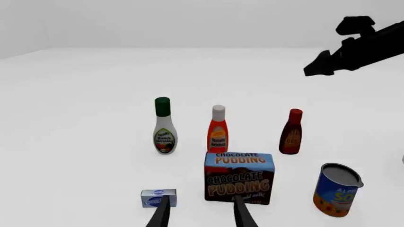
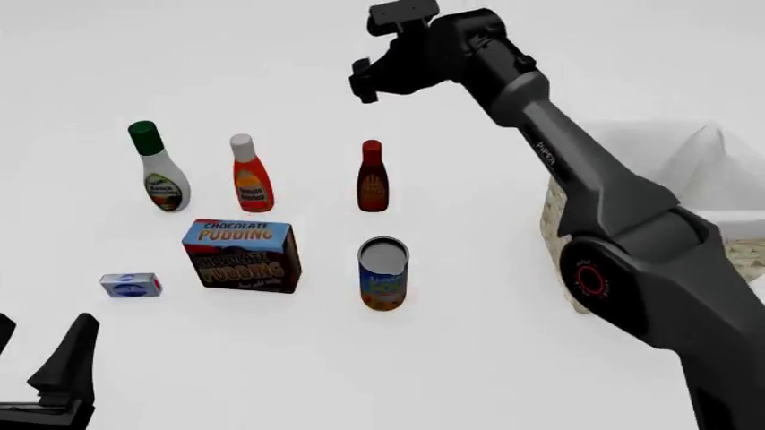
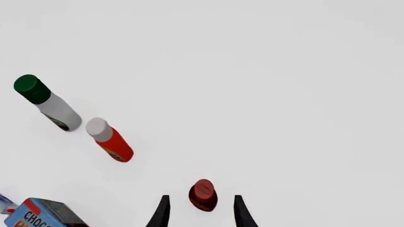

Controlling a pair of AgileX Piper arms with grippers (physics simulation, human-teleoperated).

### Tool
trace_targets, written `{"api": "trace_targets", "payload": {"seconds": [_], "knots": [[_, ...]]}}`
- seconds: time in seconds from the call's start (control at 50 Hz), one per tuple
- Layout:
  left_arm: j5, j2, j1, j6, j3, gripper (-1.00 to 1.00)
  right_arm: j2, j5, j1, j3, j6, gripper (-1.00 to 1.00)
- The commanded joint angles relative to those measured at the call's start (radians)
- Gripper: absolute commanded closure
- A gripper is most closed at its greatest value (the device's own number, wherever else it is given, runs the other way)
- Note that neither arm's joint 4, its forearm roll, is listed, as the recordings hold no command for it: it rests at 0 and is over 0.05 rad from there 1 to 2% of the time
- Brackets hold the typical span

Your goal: Pick the bbq sauce and place it in the basket.

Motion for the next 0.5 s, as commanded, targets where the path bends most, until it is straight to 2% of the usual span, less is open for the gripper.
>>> {"api": "trace_targets", "payload": {"seconds": [0.02, 0.18, 0.5], "knots": [[0.0, 0.0, 0.0, 0.0, 0.0, -1.0, 0.143, 0.078, 0.004, -0.19, 0.002, -1.0], [0.0, 0.0, 0.0, 0.0, 0.0, -1.0, 0.233, 0.12, 0.009, -0.295, 0.003, -1.0], [0.0, 0.0, 0.0, 0.0, 0.0, -1.0, 0.289, 0.107, 0.004, -0.306, -0.005, -1.0]]}}
